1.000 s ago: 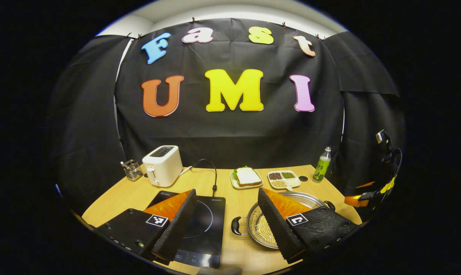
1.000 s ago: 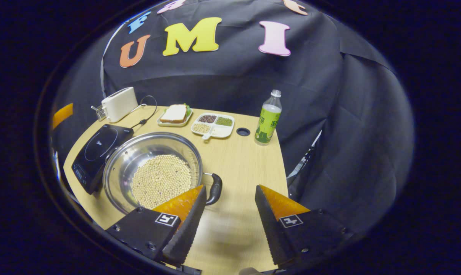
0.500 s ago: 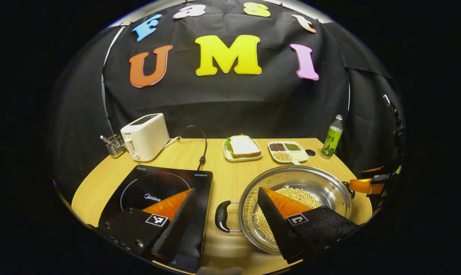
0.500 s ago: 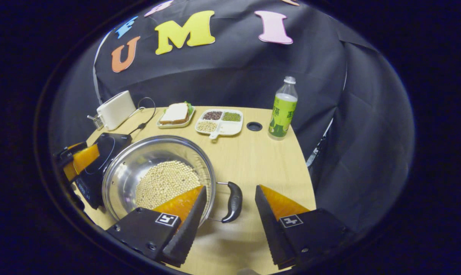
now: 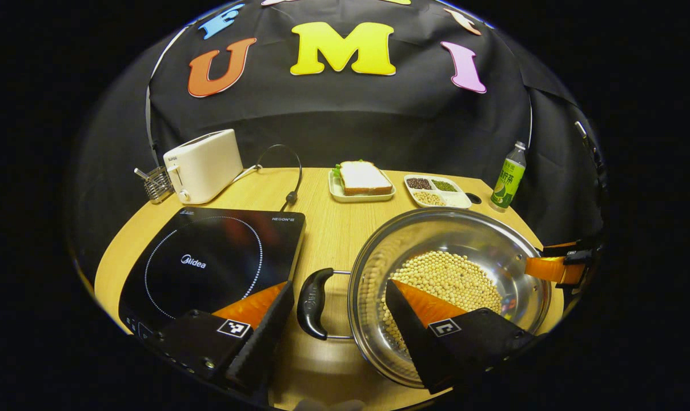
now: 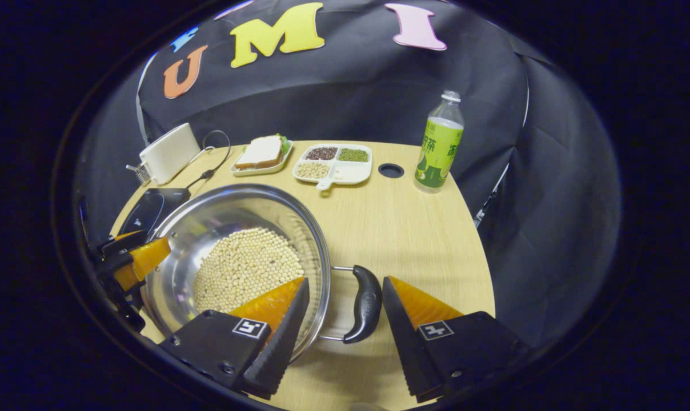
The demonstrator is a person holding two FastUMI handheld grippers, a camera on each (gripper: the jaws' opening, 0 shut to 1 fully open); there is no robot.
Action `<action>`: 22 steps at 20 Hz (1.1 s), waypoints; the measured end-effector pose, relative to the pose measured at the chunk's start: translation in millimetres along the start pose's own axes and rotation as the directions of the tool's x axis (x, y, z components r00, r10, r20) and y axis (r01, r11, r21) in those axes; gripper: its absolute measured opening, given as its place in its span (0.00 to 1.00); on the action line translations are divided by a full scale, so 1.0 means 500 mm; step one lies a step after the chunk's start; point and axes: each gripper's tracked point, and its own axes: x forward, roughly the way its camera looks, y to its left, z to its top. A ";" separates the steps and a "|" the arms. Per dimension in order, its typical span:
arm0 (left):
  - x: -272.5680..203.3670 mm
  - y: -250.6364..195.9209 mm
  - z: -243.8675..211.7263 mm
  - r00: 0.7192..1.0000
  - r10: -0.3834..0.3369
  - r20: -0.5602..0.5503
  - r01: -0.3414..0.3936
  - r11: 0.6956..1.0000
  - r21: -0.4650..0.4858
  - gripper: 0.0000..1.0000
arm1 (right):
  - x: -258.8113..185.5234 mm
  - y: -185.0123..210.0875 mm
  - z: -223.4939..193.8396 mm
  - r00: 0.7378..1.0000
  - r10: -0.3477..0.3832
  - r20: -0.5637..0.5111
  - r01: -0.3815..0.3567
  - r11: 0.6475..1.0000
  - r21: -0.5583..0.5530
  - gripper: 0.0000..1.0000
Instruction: First push the handle of the pot to place it horizontally, then grasp the pot with both hands and set it on the induction cooktop.
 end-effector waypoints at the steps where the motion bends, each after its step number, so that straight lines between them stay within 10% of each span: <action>1: 0.007 -0.002 -0.007 1.000 0.001 -0.015 -0.001 1.000 -0.006 0.97 | 0.004 -0.001 -0.002 1.000 -0.001 -0.007 0.001 1.000 0.000 0.85; 10: 0.034 0.002 -0.041 0.995 0.047 -0.090 -0.046 0.999 0.016 0.97 | 0.034 0.000 -0.035 0.996 -0.010 -0.092 0.013 0.999 0.037 0.73; 13: 0.038 0.017 -0.044 0.992 0.065 -0.104 -0.063 0.998 0.023 0.76 | 0.032 0.001 -0.040 0.993 -0.015 -0.119 0.021 0.999 0.046 0.70; 19: 0.038 0.015 -0.031 0.992 0.055 -0.114 -0.052 0.998 0.031 0.80 | 0.021 0.007 -0.051 0.986 -0.003 -0.164 0.020 0.995 0.098 0.58; 22: 0.032 0.015 -0.016 0.995 0.048 -0.091 -0.041 0.996 0.078 0.66 | 0.009 0.009 -0.061 0.984 0.012 -0.176 0.014 0.990 0.142 0.55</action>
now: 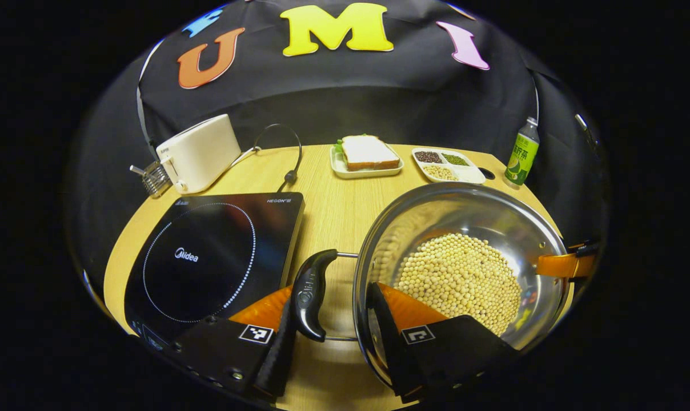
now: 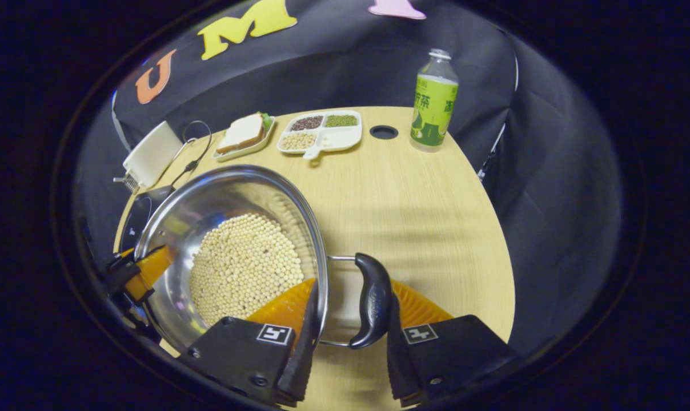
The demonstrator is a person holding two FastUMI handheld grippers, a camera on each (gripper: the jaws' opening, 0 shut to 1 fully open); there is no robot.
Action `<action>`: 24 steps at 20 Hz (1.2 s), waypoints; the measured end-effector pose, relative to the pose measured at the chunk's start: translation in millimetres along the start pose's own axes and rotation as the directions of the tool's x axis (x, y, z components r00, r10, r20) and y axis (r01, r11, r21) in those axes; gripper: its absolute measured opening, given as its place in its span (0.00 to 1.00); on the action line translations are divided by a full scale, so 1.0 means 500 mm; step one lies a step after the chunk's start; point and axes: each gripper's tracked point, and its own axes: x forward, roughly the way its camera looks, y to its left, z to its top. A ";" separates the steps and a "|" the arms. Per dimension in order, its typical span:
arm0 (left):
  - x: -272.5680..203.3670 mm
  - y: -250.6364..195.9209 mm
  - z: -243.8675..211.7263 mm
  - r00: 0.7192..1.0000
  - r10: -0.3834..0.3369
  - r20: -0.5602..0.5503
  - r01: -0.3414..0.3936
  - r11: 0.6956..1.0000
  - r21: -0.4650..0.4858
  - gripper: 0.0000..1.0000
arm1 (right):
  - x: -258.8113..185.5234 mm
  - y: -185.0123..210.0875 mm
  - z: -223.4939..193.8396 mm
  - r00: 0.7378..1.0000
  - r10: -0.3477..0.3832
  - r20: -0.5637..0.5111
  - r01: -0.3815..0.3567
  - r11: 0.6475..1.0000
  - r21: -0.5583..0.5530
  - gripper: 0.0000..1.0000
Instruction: First push the handle of the pot to place it horizontally, then grasp the pot with both hands and set it on the induction cooktop.
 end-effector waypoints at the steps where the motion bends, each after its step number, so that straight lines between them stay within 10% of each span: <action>1: -0.001 -0.003 -0.001 1.000 -0.006 0.004 0.006 1.000 -0.005 0.66 | -0.005 -0.001 0.000 1.000 -0.002 0.009 0.002 1.000 0.002 0.53; 24: -0.118 0.165 0.101 0.996 -0.012 0.094 0.017 0.998 -0.059 0.64 | -0.148 0.193 0.074 0.993 0.031 0.118 -0.028 0.999 -0.032 0.56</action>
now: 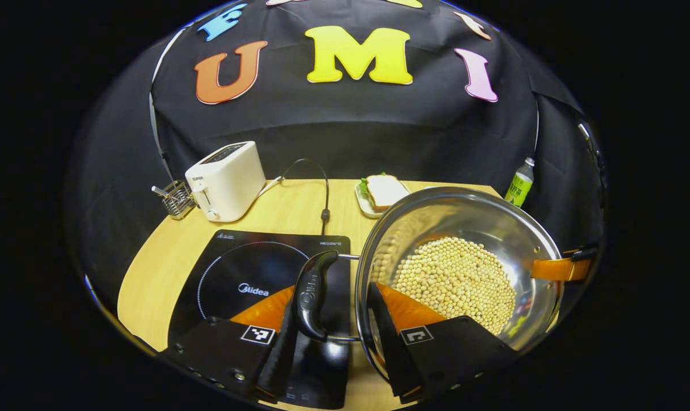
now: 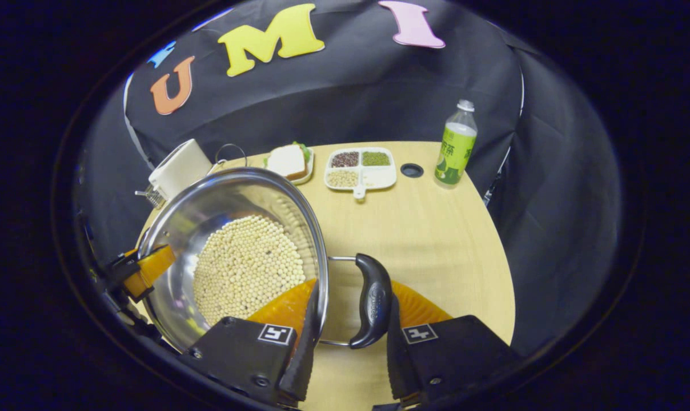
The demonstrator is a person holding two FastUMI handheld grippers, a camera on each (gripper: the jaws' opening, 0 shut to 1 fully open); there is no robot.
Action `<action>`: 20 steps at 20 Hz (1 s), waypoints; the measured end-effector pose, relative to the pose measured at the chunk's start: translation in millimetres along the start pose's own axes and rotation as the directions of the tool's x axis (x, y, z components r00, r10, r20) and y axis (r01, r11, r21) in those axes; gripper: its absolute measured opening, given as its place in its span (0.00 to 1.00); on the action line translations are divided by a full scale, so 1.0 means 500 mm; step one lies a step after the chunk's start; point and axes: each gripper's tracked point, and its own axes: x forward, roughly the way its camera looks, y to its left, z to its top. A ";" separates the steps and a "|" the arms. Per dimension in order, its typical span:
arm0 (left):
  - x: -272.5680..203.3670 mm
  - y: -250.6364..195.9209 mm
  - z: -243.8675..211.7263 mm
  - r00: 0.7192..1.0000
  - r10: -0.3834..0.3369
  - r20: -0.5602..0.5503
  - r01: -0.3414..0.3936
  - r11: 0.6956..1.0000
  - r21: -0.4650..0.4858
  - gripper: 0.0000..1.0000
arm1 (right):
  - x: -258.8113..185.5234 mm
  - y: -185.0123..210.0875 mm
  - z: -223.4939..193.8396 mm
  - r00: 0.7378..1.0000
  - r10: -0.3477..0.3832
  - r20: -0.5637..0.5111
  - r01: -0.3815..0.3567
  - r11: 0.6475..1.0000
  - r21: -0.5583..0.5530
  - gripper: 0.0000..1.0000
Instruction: First push the handle of the pot to place it horizontally, then grasp the pot with both hands and set it on the induction cooktop.
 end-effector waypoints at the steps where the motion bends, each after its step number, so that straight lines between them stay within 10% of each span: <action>1: -0.004 0.014 0.006 1.000 0.002 -0.001 -0.002 1.000 -0.007 0.62 | 0.001 0.017 0.002 1.000 0.007 0.008 -0.007 1.000 0.004 0.53; 2: -0.012 0.029 0.012 1.000 0.003 0.007 -0.003 1.000 -0.009 0.72 | -0.004 0.036 0.008 1.000 0.012 0.013 -0.012 1.000 0.003 0.56; 20: -0.075 0.307 0.051 0.998 0.054 0.029 -0.054 0.999 0.006 0.60 | -0.001 0.327 0.012 0.996 0.092 0.015 -0.092 0.996 -0.004 0.53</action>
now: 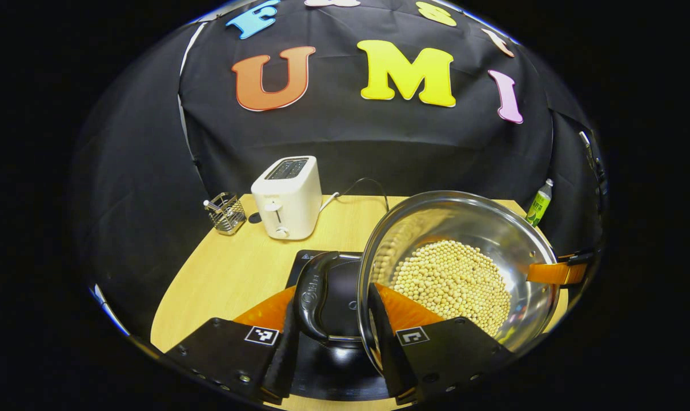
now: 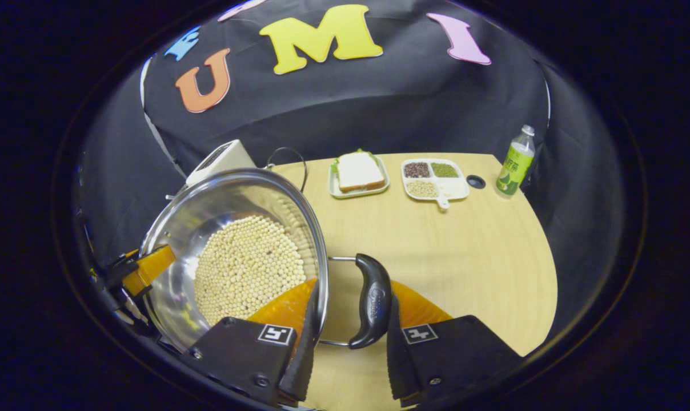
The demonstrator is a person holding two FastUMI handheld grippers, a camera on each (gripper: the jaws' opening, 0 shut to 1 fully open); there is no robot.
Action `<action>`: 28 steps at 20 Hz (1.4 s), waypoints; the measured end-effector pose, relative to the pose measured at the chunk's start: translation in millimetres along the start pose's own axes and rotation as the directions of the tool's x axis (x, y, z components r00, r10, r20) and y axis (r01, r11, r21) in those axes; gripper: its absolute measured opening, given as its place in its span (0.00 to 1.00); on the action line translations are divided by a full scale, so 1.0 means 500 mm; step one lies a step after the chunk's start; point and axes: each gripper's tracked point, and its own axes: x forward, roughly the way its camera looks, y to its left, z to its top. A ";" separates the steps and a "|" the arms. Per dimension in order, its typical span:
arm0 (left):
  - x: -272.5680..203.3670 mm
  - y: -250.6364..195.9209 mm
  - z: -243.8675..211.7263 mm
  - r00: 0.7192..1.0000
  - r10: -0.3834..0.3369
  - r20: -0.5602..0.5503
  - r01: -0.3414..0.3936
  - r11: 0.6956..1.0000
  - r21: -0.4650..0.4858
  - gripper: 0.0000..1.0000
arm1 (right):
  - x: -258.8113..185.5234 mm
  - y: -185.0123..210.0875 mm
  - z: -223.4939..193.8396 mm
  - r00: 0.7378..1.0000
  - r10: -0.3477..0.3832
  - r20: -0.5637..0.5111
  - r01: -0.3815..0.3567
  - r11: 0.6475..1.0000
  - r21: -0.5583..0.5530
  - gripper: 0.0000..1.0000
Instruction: First push the handle of the pot to place it horizontally, then grasp the pot with both hands and set it on the induction cooktop.
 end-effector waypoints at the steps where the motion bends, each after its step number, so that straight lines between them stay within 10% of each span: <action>1: 0.006 0.015 -0.004 1.000 0.002 -0.004 -0.002 1.000 -0.003 0.60 | 0.003 0.013 -0.004 1.000 -0.001 -0.001 0.001 1.000 -0.001 0.53; 28: 0.149 0.179 -0.116 0.994 -0.074 -0.077 0.072 0.997 -0.029 0.60 | 0.144 0.168 -0.075 0.995 -0.092 -0.047 0.092 0.996 -0.007 0.53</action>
